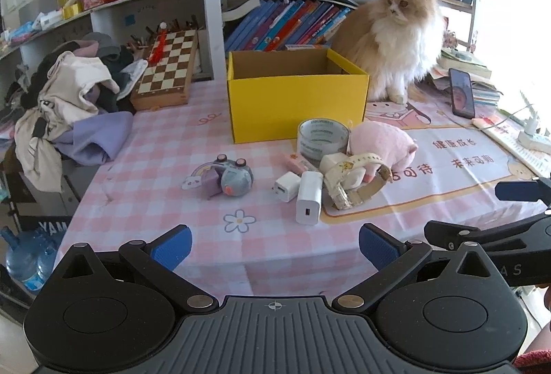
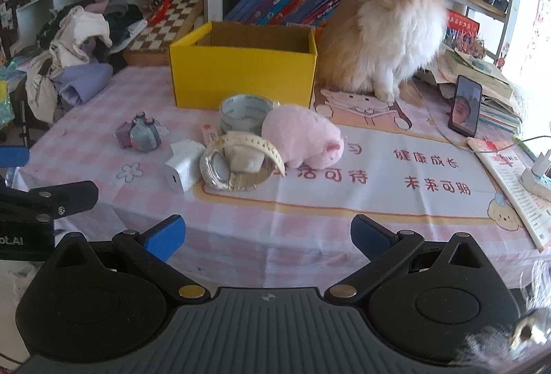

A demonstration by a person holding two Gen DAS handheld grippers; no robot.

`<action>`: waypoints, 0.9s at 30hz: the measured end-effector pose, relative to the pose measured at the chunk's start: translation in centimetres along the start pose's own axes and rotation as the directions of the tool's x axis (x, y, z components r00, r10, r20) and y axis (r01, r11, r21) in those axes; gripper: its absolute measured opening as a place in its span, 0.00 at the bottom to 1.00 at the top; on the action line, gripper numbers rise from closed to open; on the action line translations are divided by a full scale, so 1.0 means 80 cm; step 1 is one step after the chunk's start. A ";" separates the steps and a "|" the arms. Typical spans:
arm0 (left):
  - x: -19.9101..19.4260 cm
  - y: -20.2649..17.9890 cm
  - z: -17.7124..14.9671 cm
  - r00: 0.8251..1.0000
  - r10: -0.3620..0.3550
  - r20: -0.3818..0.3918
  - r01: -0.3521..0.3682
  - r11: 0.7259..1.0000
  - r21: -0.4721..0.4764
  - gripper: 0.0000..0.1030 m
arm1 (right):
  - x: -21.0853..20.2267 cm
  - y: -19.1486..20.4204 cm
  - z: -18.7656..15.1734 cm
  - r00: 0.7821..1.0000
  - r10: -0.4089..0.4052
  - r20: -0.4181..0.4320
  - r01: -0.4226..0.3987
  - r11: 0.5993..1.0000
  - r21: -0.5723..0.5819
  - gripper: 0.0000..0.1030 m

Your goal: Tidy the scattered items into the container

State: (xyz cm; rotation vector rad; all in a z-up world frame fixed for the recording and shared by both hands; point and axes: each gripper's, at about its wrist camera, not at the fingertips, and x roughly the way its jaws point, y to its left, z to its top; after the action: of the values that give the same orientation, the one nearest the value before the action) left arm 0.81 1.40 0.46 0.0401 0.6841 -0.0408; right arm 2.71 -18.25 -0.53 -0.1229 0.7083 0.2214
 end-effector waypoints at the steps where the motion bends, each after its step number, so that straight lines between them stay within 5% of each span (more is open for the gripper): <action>1: 0.000 0.001 0.000 1.000 0.002 -0.001 -0.002 1.000 -0.003 1.00 | 0.000 0.000 0.000 1.000 0.000 0.000 0.000 1.000 0.001 1.00; 18: -0.001 0.003 -0.003 0.998 -0.041 -0.038 0.040 0.999 -0.016 1.00 | -0.009 0.003 -0.001 1.000 -0.006 0.008 0.006 1.000 -0.008 1.00; 27: -0.003 0.002 -0.005 0.999 0.001 -0.035 -0.001 1.000 -0.004 1.00 | -0.010 0.006 -0.001 1.000 -0.002 0.018 0.002 1.000 -0.026 1.00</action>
State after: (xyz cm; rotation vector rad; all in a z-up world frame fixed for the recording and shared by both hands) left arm 0.37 1.55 0.33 0.0377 0.7190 -0.0379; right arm 1.92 -17.95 -0.07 -0.1467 0.6870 0.2296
